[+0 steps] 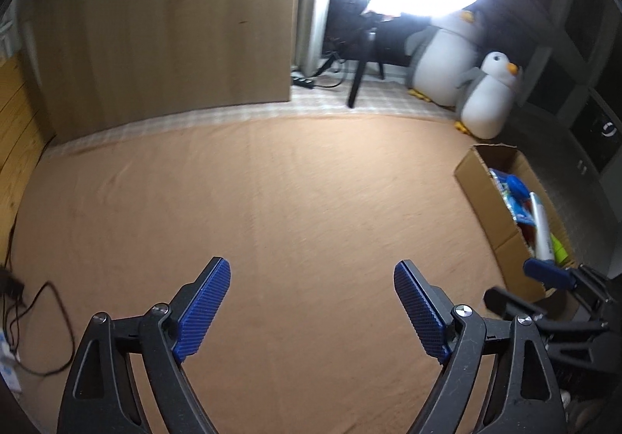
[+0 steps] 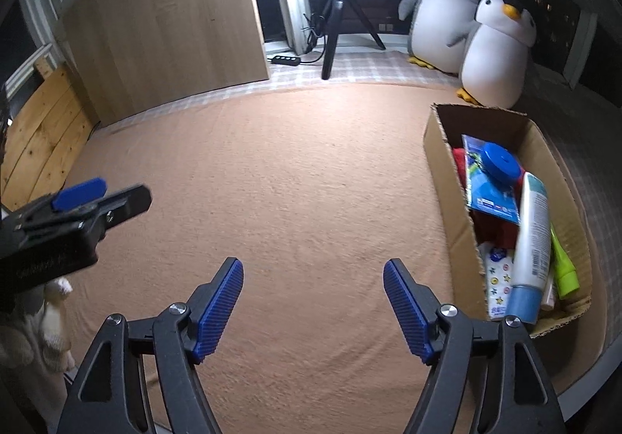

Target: Organize objects

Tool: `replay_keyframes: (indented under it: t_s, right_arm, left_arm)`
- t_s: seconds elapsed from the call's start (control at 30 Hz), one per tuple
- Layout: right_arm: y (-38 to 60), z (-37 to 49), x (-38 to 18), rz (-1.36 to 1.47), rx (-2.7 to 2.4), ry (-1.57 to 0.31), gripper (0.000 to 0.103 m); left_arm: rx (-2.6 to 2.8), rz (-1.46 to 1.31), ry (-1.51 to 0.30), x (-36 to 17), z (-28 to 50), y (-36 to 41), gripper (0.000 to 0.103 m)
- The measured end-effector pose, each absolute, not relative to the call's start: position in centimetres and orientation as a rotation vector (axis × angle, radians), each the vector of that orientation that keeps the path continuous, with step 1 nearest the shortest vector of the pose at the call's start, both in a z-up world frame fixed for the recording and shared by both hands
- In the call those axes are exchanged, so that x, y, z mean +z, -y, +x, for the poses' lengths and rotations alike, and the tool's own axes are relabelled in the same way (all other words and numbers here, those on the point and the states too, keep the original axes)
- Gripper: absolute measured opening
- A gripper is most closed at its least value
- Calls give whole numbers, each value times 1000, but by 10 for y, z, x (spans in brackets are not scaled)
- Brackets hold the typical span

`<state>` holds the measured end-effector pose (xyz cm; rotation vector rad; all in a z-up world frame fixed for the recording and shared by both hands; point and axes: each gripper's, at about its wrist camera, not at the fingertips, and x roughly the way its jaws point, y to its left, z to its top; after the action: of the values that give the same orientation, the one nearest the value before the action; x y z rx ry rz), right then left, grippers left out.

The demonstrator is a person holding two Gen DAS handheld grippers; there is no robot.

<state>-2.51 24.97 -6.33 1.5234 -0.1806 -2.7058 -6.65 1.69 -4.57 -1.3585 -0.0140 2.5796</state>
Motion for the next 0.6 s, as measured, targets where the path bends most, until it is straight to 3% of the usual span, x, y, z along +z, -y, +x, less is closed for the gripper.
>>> replay_keyframes:
  t_s: [0.6]
  right_arm:
    - [-220, -28, -56, 1470, -2750, 128, 72]
  left_arm:
    - [2619, -1471, 49, -65, -33, 17, 93]
